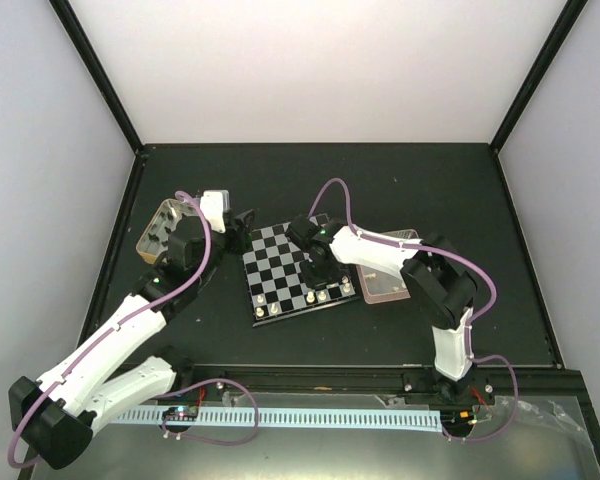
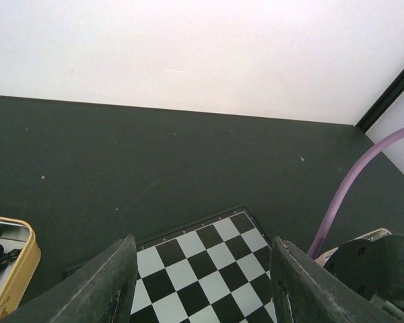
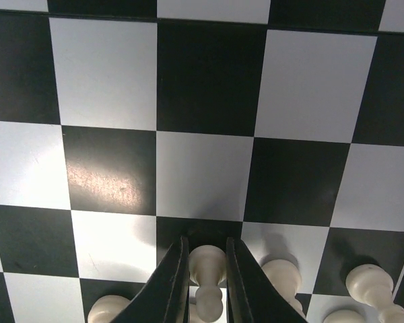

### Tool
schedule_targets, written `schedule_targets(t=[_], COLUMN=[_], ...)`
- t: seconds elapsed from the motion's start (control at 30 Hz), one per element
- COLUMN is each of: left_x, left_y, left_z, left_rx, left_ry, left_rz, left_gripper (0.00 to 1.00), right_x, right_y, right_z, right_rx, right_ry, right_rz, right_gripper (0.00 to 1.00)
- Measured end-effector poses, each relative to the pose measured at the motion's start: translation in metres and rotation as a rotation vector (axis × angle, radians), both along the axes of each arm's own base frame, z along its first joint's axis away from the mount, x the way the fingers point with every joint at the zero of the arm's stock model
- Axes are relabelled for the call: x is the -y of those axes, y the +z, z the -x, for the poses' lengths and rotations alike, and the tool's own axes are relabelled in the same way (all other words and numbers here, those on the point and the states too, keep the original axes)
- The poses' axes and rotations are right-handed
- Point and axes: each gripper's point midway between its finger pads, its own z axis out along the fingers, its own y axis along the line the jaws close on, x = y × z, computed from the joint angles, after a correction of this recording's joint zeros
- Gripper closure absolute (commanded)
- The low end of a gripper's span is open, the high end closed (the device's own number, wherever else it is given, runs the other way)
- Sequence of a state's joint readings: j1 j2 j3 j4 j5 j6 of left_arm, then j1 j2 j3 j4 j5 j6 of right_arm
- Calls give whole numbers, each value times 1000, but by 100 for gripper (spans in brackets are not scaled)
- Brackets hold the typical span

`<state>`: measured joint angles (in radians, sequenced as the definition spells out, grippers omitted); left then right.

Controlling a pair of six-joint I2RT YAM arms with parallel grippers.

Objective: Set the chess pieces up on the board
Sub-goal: Place the chess piece on the chessboard, then pick up the chess piece from the storage box.

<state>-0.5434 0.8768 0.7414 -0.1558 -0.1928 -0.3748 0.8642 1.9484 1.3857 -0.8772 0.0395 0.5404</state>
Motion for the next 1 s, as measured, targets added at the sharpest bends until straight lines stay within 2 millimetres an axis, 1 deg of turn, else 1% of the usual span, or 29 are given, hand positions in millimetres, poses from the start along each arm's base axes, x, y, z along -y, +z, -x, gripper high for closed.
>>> schedule_targets(t=[0.17, 0.43, 0.6, 0.7, 0.77, 0.83, 0.93, 1.0], left_x=[0, 0, 0, 0, 0, 0, 0, 0], left_y=[0, 0, -1, -1, -1, -1, -1, -1], left_z=[0, 0, 0, 0, 0, 0, 0, 0], left_rx=[-1, -1, -2, -2, -2, -2, -2, -2], left_ry=[0, 0, 0, 0, 0, 0, 0, 0], left_rz=[0, 0, -1, -1, -1, -1, -1, -1], left_gripper=[44, 44, 44, 44, 44, 44, 44, 44], right_x=[0, -3, -5, -6, -6, -6, -2, 8], right_y=[-1, -1, 1, 6, 14, 27, 59, 79], right_z=[1, 4, 4, 1, -1, -5, -16, -25], right_rx=[-2, -24, -24, -8, 13, 51, 136, 194], right_ry=[4, 19, 19, 13, 6, -8, -48, -93], right_rz=[2, -17, -23, -27, -37, -56, -105, -140], right_gripper=[87, 72, 70, 70, 70, 70, 70, 70])
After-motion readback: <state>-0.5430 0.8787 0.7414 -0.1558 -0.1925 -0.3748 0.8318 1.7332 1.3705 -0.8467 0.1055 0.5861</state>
